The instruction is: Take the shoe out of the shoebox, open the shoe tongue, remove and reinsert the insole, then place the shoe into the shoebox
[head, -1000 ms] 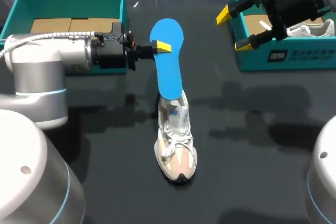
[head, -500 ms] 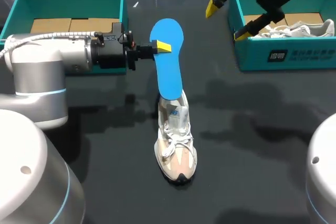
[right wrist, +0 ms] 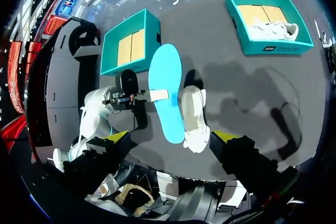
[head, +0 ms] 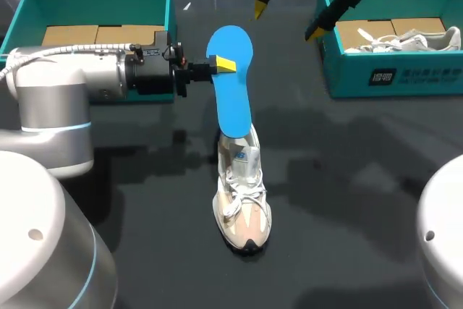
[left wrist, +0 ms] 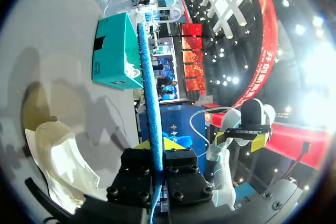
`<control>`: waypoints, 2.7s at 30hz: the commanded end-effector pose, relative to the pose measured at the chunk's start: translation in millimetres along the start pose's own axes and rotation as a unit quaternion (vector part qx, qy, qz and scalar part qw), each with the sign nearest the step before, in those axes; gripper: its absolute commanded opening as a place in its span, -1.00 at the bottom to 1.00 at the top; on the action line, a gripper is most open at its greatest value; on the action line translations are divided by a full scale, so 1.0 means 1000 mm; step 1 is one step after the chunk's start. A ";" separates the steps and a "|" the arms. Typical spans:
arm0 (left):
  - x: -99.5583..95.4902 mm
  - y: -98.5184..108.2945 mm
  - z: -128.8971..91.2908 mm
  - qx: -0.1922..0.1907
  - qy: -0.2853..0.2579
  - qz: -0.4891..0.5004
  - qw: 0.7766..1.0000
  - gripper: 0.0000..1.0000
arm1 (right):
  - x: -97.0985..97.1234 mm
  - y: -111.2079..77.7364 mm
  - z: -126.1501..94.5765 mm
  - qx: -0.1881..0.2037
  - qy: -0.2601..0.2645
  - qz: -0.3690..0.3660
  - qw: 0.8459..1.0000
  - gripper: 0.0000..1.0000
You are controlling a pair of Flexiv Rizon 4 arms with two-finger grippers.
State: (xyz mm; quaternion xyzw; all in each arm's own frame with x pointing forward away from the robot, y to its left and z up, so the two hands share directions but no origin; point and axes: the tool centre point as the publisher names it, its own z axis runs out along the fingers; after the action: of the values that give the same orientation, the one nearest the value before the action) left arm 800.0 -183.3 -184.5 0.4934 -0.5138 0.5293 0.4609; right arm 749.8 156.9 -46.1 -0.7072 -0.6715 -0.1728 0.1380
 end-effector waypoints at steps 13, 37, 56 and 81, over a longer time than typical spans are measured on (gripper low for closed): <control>0.000 0.001 0.000 0.001 0.000 0.000 1.000 -1.00 | 0.061 -0.020 0.037 0.001 -0.276 -0.030 0.961 1.00; 0.000 0.001 0.000 0.001 0.000 0.000 1.000 -1.00 | 0.069 -0.020 0.046 -0.007 -0.272 -0.019 0.962 1.00; 0.000 0.001 0.000 0.001 0.000 0.000 1.000 -1.00 | 0.039 -0.022 0.035 0.006 -0.150 0.011 0.989 1.00; 0.000 0.001 0.000 0.001 0.000 0.000 1.000 -1.00 | -0.011 -0.015 0.029 0.032 0.062 0.046 0.997 1.00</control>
State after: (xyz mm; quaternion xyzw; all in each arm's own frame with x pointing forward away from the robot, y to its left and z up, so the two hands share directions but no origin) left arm 800.0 -183.2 -184.5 0.4934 -0.5138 0.5292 0.4609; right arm 737.2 167.3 -72.7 -0.7414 -0.6588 -0.0713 0.1059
